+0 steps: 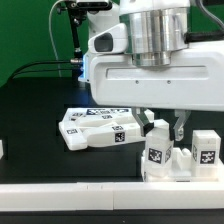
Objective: Assemble chair
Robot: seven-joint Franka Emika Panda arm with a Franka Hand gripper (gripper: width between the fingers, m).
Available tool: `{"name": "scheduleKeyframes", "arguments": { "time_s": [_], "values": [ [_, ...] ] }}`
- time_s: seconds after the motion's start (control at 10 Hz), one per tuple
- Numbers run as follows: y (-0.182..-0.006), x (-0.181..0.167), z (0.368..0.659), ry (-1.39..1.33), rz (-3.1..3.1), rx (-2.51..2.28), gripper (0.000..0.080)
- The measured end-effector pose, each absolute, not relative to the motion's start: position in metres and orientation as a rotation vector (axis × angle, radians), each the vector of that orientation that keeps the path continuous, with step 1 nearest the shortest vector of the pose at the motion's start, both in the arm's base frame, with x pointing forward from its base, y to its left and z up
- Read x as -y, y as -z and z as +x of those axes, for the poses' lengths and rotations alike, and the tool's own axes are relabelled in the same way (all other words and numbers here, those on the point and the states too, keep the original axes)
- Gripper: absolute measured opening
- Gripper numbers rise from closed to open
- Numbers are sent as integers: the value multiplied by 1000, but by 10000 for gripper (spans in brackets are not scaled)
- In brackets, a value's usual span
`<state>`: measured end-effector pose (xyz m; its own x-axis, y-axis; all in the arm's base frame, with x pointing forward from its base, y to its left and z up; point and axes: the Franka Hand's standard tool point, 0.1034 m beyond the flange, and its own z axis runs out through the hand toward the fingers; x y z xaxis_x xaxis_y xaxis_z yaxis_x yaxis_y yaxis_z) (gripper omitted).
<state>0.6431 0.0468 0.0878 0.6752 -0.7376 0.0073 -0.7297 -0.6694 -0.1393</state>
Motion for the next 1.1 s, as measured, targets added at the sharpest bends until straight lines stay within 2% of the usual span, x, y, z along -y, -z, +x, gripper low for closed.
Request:
{"name": "scheduleKeyframes", "arguments": {
  "time_s": [0.4,0.6,0.7,0.8,0.9,1.0,1.1],
  "values": [
    [-86,-55,641,7,-2324,-1863,288],
    [-85,-56,641,7,-2319,-1866,288],
    [-85,-55,641,17,-2384,-1787,371],
    [-85,-53,641,32,-2478,-1658,552],
    [-86,-48,644,76,-2576,-1500,552],
    [-86,-47,644,100,-2694,-1315,629],
    [-86,-47,644,105,-2723,-1255,643]
  ]
}}
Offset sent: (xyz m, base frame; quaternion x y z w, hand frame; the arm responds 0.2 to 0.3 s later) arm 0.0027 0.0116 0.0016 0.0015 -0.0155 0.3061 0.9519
